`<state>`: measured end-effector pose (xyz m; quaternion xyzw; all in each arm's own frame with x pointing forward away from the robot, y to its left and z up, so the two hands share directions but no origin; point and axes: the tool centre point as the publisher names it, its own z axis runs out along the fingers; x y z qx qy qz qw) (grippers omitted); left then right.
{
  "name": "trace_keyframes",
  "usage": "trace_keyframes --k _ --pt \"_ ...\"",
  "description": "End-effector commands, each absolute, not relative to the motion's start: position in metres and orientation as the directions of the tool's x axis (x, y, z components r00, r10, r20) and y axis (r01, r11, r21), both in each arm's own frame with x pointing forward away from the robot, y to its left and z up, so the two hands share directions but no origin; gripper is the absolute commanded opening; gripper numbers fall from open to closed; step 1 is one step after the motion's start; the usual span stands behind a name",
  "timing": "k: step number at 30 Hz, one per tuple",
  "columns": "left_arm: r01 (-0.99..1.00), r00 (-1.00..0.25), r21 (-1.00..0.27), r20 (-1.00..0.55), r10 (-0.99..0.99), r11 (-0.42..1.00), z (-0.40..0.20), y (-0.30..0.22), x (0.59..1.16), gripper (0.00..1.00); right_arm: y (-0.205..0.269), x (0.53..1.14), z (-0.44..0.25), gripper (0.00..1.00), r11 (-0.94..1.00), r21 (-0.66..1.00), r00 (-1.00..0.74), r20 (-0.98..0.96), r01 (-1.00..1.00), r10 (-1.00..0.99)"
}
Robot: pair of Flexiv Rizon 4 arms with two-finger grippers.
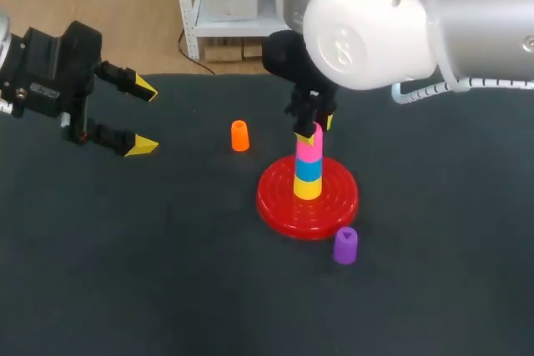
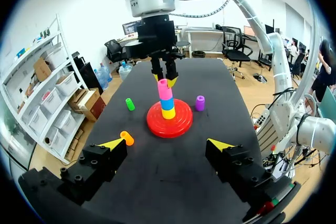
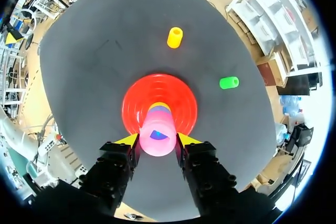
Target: Pick up and stack the cylinders on the red base in this order: pink,purple,orange,green
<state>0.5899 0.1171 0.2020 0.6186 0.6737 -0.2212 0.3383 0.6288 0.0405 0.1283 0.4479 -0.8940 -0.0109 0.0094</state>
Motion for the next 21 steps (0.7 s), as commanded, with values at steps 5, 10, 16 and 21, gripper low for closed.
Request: trace_keyframes --k 5,10,16,21 --pt "0.983 -0.003 0.123 -0.731 0.682 0.136 0.201 0.118 0.59 1.0 0.039 0.633 0.119 0.0 0.616 0.038 -0.616 -0.011 -0.787 -0.787" --pt "0.983 -0.003 0.123 -0.731 0.682 0.136 0.201 0.118 0.59 1.0 0.036 0.634 0.137 1.0 0.624 0.032 -0.624 -0.041 -0.781 -0.78" --pt "0.983 -0.003 0.123 -0.731 0.682 0.136 0.201 0.118 0.59 1.0 0.032 0.636 0.16 1.0 0.6 0.006 -0.6 -0.061 -0.8 -0.798" --pt "0.983 -0.003 0.123 -0.731 0.682 0.136 0.201 0.118 0.59 1.0 0.029 0.637 0.177 1.0 0.553 -0.047 -0.55 -0.062 -0.832 -0.833"
